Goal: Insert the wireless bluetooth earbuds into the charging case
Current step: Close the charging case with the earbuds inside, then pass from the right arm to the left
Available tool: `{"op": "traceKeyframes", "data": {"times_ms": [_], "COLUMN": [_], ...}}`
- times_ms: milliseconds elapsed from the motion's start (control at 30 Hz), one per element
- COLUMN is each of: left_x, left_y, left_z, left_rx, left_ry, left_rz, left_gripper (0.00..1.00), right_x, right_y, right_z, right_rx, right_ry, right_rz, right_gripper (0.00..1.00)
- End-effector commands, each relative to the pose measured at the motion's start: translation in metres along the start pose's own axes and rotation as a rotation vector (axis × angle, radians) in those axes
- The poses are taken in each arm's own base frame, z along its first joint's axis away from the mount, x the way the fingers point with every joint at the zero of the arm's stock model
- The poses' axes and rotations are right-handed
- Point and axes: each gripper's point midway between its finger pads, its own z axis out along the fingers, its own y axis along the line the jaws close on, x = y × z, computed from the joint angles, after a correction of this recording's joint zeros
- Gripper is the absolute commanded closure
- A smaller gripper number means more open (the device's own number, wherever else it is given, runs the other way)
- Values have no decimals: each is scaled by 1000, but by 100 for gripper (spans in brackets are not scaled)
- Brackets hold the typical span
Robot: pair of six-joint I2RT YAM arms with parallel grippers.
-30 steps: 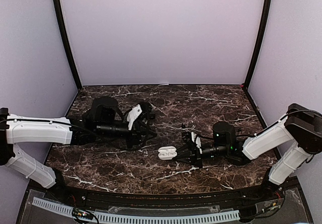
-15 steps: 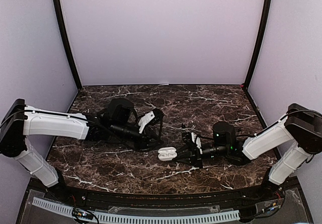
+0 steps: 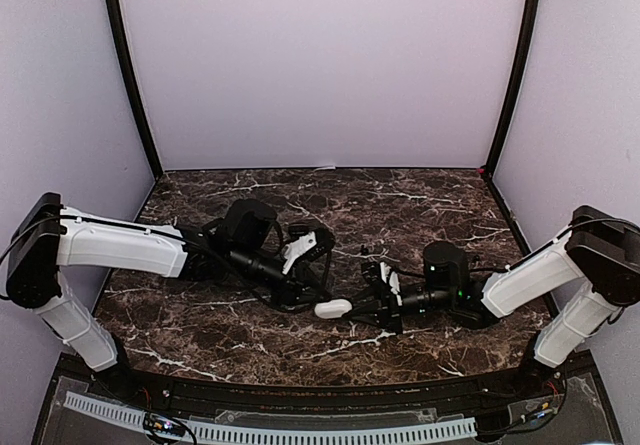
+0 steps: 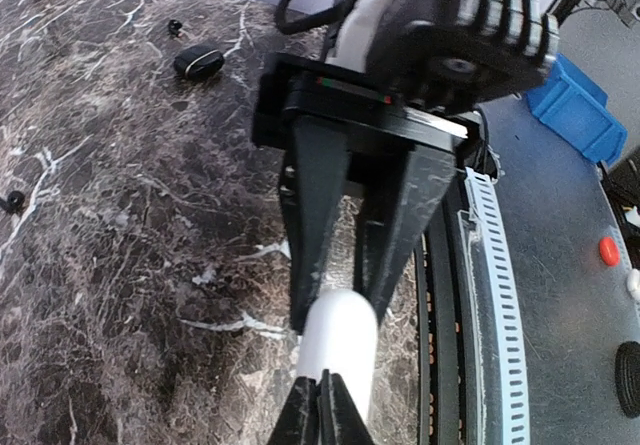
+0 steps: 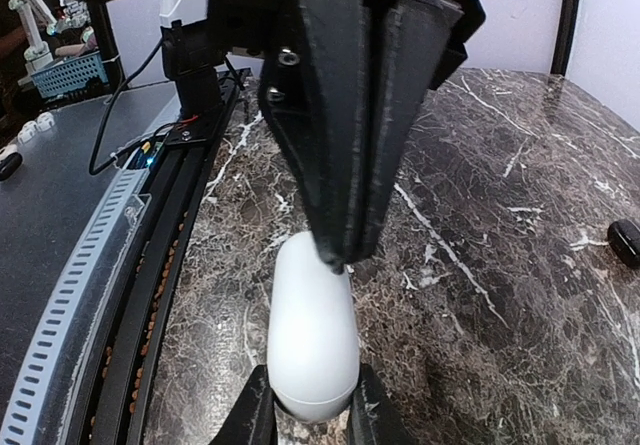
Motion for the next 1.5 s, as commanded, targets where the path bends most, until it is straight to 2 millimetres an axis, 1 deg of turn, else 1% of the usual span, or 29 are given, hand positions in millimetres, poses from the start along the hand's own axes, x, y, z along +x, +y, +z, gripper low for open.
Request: {"op": "traceKeyframes", "data": {"times_ms": [0,33,133,200,267,300,333,400,567,667,733,800,867,1067,1167,1200,1233,1267,1333,1400,1467], "left_x": [3,4,6,3,2,2,4,9,24,30,35,37,40,38,36,35,33,32,30,28,28], "left_y": [-24,-22,-13,-10,-14,-17,-17,-18,-22,-29,-27,-24,-22,-19,-18,-18,-18,-18,-17,-14,-8], "left_z": [-4,-4,-5,-8,-11,-11,-11,-9,4,12,17,21,22,22,22,22,21,21,20,19,17], "left_rx": [79,68,9,-23,-11,1,6,17,33,60,53,37,27,4,-5,-6,-8,-12,-20,-41,-83], "left_ry": [2,6,17,-4,-40,-54,-56,-38,28,70,96,120,146,154,150,147,143,140,135,130,132], "left_rz": [81,77,63,61,72,77,78,76,111,144,151,156,155,166,171,175,177,177,180,176,153], "left_gripper": [93,92,73,49,23,14,11,9,10,17,23,26,30,41,52,59,64,67,69,73,79], "right_x": [-14,-14,-14,-15,-15,-15,-16,-16,-18,-18,-17,-18,-17,-18,-18,-18,-18,-17,-17,-17,-18], "right_y": [-13,-13,-11,-9,-6,-5,-4,-2,-1,-1,0,0,0,-1,0,-1,0,0,-1,0,0], "right_z": [2,2,2,2,1,1,1,1,-1,-1,-1,-1,-1,-1,-1,-1,-1,-1,-1,-1,-2], "right_rx": [53,51,38,28,15,9,4,-4,-6,-8,-10,-11,-9,-7,-10,-8,-10,-9,-8,-8,-2], "right_ry": [-35,-34,-36,-37,-39,-41,-42,-46,-53,-54,-53,-54,-52,-55,-54,-54,-53,-52,-52,-52,-57], "right_rz": [-6,-5,-13,-20,-23,-26,-29,-32,-37,-38,-36,-36,-36,-37,-38,-37,-37,-36,-36,-37,-41], "right_gripper": [92,92,92,91,91,91,91,91,91,91,91,91,90,89,89,88,87,86,84,78,73]}}
